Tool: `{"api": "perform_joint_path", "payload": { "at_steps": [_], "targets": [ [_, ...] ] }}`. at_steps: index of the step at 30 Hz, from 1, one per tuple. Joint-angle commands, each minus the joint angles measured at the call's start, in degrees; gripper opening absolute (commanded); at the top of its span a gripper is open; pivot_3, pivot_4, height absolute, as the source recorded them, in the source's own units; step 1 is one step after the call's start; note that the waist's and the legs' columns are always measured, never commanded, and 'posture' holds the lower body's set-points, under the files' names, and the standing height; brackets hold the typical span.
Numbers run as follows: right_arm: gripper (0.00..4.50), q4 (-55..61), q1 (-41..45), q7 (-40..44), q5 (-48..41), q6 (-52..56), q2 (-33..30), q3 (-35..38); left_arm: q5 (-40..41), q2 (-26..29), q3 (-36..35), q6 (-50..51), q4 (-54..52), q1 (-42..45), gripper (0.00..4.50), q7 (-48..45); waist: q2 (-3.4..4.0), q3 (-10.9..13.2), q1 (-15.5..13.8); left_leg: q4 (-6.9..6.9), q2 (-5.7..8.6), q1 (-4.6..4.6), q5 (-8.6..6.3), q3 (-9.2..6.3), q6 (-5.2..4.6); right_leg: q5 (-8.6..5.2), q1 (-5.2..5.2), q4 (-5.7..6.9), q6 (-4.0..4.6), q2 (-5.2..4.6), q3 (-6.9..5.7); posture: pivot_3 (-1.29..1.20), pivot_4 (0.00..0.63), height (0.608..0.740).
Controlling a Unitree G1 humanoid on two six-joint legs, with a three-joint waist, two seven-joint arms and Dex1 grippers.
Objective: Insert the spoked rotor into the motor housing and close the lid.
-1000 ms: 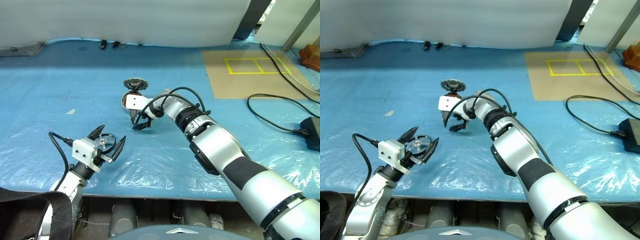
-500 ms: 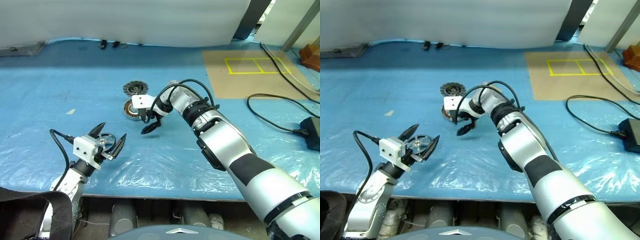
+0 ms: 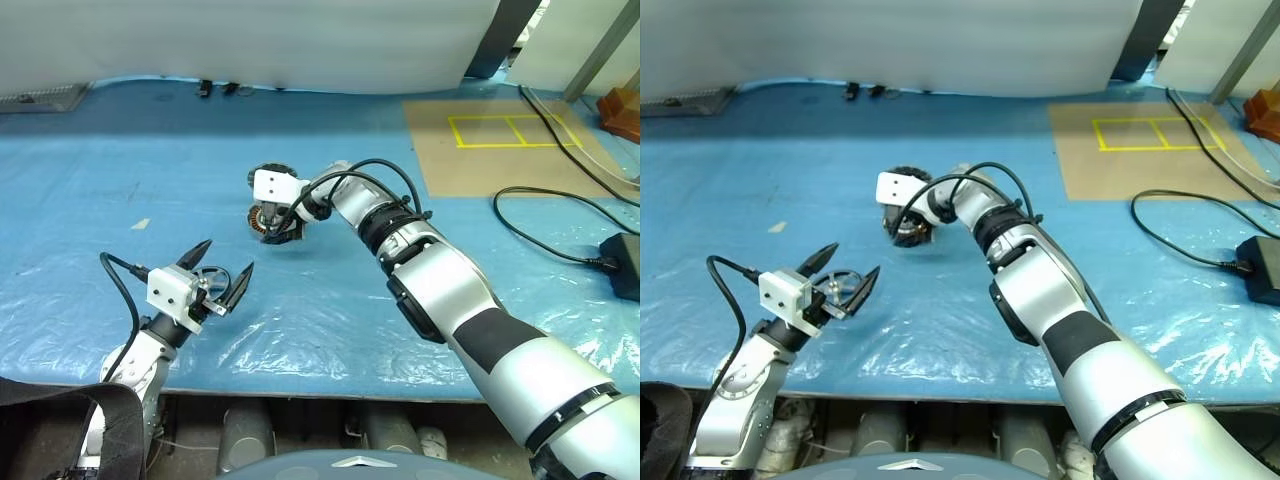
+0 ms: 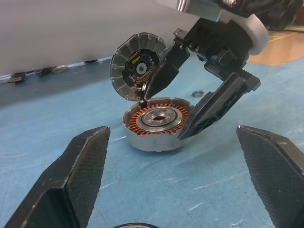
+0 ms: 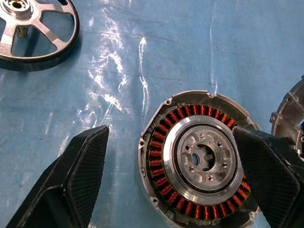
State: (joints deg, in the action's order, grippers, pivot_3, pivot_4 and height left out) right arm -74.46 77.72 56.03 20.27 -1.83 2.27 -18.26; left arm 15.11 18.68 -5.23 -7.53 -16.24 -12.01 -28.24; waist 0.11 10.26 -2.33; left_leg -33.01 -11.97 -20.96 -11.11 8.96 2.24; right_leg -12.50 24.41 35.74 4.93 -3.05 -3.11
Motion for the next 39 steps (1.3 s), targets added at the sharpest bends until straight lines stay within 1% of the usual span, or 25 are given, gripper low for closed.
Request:
{"api": "perform_joint_path", "payload": {
  "at_steps": [1, 12, 16, 19, 24, 25, 29, 34, 39],
  "targets": [
    [4.37, 0.15, 0.61, -1.61, 0.0, 0.46, 0.66, 0.05, 0.04, 0.52, -1.39, -1.08, -0.93, -0.54, 4.5, 0.05, 0.0, 0.0, -0.02, 0.0, 0.0, -0.01, 0.0, 0.0, 0.0, 0.0, 0.0, 0.0, 0.0, 0.0, 0.0, 0.0, 0.15, 0.74],
    [4.37, -1.14, -2.09, -1.97, 2.15, 2.43, 0.85, -2.02, -0.02, 0.49, -1.67, -0.95, -1.02, -0.39, 4.5, 0.1, 0.0, 0.0, -0.04, 0.0, 0.0, 0.0, 0.0, 0.0, 0.0, 0.0, 0.01, 0.01, 0.0, 0.0, 0.0, 0.0, 0.15, 0.74],
    [4.37, -1.65, -3.34, -3.49, 3.24, 2.85, 0.75, -2.84, -0.03, 0.48, -1.72, -1.11, -0.76, -0.28, 4.5, 0.01, 0.0, -0.01, -0.05, -0.01, 0.01, 0.04, 0.0, 0.0, 0.0, 0.0, -0.02, 0.03, 0.0, -0.01, 0.0, 0.0, 0.15, 0.74],
    [3.79, -1.71, -3.89, -3.84, 3.53, 2.7, 0.63, -3.36, 0.0, 0.62, -1.81, -1.04, -0.91, -0.24, 4.5, -0.08, 0.01, -0.02, -0.05, -0.01, 0.01, 0.07, 0.0, 0.0, 0.0, 0.0, -0.04, 0.05, 0.0, -0.01, 0.0, 0.0, 0.15, 0.74],
    [2.06, -1.53, -4.46, -2.27, 4.09, 2.52, 0.4, -4.54, 0.47, 1.1, -2.51, -0.66, -1.68, -0.58, 4.5, -0.21, 0.02, -0.04, -0.06, -0.01, 0.01, 0.13, 0.0, 0.0, 0.0, 0.0, -0.09, 0.05, 0.0, -0.01, 0.0, 0.0, 0.15, 0.74],
    [1.83, -1.38, -4.71, -1.06, 4.51, 2.22, 0.32, -5.17, 0.52, 1.23, -2.6, -0.64, -1.79, -0.76, 4.5, -0.3, 0.02, -0.06, -0.04, -0.01, 0.01, 0.14, 0.0, 0.0, 0.0, 0.0, -0.11, 0.03, 0.0, -0.01, 0.0, 0.0, 0.15, 0.74],
    [1.83, -0.27, -5.61, 0.94, 4.75, 1.56, 0.08, -6.29, 0.9, 1.87, -3.27, -0.39, -2.32, -1.17, 4.5, -0.61, 0.05, -0.08, -0.05, -0.01, 0.02, 0.26, 0.0, 0.0, 0.0, 0.0, -0.2, 0.04, 0.0, -0.02, 0.01, 0.0, 0.15, 0.74],
    [1.83, 2.22, -7.26, 5.62, 5.16, 0.25, -1.43, -8.13, 1.29, 3.02, -4.09, 0.17, -2.84, -1.71, 4.5, -1.02, 0.1, -0.15, -0.06, -0.01, 0.02, 0.29, 0.0, 0.01, 0.0, 0.0, -0.24, 0.02, 0.0, -0.02, 0.01, 0.0, 0.15, 0.74],
    [1.83, 8.27, -10.16, 11.23, 3.87, 1.25, -3.59, -8.68, 1.61, 3.66, -3.72, 0.7, -4.63, -3.2, 4.5, -1.78, 0.12, -0.18, -0.12, -0.01, 0.03, 0.29, 0.0, 0.01, 0.0, 0.0, -0.25, 0.01, 0.0, -0.02, 0.01, 0.0, 0.15, 0.74]
  ]
}}
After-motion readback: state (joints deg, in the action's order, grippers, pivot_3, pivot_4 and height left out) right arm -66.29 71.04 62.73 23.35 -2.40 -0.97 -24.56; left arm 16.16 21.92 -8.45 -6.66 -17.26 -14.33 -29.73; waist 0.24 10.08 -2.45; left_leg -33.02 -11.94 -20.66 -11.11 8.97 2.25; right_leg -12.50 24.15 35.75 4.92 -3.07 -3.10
